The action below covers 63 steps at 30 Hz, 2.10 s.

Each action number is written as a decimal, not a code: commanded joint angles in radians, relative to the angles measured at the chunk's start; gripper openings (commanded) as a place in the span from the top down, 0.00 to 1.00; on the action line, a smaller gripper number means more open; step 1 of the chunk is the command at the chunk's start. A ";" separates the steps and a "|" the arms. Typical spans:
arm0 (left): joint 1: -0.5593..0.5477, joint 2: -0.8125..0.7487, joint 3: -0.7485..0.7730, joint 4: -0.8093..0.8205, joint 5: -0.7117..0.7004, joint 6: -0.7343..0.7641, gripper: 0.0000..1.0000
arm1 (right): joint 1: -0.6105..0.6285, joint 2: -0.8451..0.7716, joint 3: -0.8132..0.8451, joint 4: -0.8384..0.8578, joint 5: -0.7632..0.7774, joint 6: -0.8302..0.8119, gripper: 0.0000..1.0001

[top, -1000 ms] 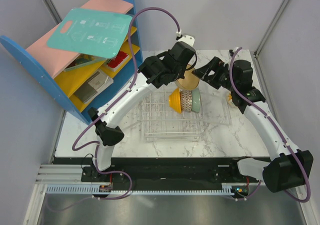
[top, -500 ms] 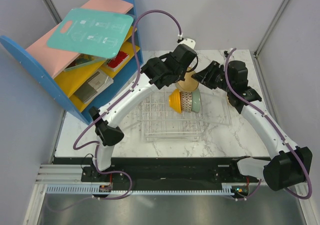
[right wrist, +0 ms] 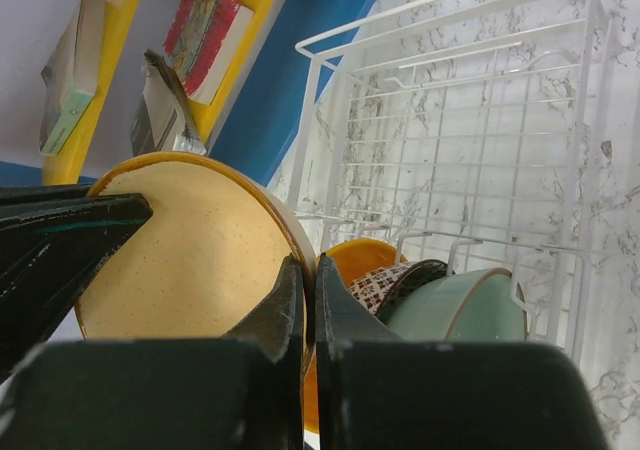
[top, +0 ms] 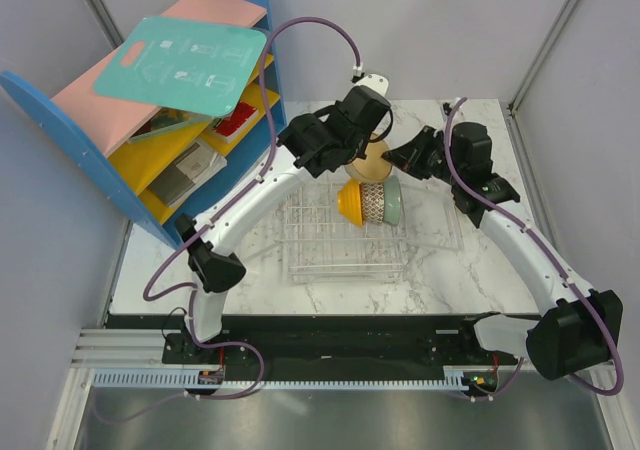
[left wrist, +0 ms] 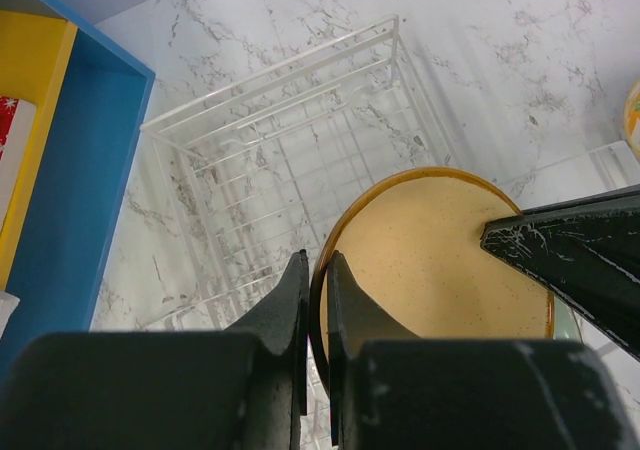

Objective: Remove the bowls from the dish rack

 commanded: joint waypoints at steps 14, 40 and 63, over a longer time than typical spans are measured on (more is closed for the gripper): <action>-0.017 -0.144 -0.107 0.170 -0.016 0.032 0.40 | 0.003 -0.027 0.024 0.044 0.095 -0.013 1.00; 0.111 -0.536 -0.637 0.327 -0.165 -0.129 0.32 | -0.115 -0.197 -0.033 -0.092 0.477 -0.118 1.00; 0.147 -0.627 -0.790 0.331 -0.145 -0.135 0.32 | -0.388 -0.069 -0.085 -0.220 0.652 -0.187 1.00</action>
